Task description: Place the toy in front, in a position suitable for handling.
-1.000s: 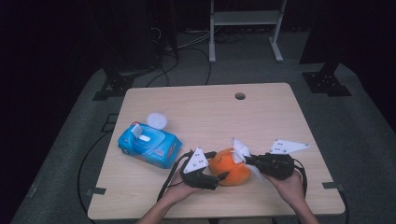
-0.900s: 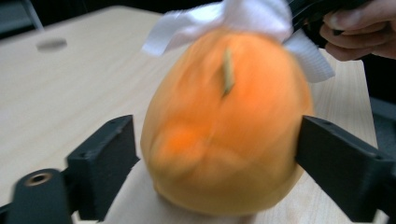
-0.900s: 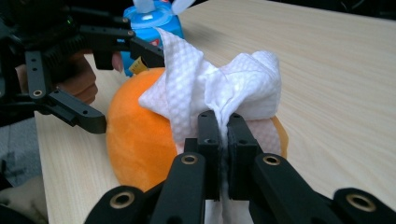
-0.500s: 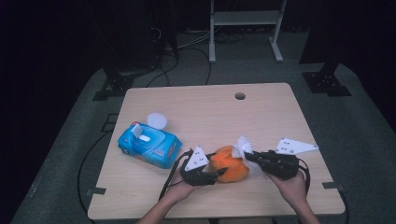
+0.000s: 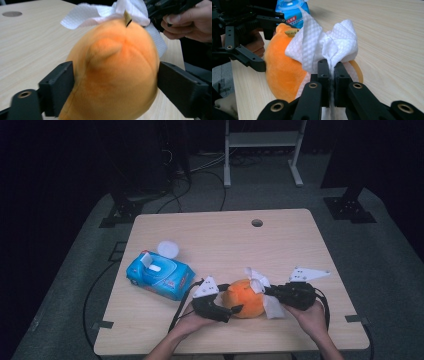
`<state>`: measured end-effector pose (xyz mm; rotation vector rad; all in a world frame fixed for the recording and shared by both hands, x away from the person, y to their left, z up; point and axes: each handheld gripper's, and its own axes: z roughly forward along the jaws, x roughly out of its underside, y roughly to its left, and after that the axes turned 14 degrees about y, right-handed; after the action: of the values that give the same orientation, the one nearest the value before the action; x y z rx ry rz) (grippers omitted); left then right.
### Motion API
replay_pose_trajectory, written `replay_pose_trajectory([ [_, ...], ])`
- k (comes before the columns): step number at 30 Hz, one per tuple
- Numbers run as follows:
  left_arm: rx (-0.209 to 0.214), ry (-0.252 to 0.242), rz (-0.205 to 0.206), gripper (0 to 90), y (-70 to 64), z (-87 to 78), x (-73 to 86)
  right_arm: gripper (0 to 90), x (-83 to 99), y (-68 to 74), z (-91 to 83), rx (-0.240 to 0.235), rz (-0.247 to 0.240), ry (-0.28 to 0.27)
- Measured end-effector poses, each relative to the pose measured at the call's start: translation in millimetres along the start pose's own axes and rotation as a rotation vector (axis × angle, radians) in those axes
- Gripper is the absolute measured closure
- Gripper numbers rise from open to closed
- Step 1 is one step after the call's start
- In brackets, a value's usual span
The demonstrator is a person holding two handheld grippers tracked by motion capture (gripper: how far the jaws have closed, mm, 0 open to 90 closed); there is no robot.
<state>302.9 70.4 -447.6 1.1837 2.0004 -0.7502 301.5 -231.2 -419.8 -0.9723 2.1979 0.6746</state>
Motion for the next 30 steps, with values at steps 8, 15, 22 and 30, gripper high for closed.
replay_pose_trajectory([
  [8,-0.096,-0.002,0.061,38.7,-12.5,-11.4,-11.3,85.4,-12.1,24.2,-12.1,-0.011,-0.090,-0.120],
  [15,-0.057,-0.035,0.077,31.4,-18.8,-8.0,-10.8,85.7,-12.7,30.3,2.0,-0.014,-0.130,-0.042],
  [22,-0.018,-0.023,0.002,8.6,-5.7,4.8,-2.1,85.7,-3.7,12.1,-4.0,-0.003,-0.073,-0.022],
  [30,-0.111,-0.064,0.060,38.1,-19.3,-8.8,-11.7,85.7,-7.8,19.5,-17.1,-0.001,-0.104,-0.117],
])
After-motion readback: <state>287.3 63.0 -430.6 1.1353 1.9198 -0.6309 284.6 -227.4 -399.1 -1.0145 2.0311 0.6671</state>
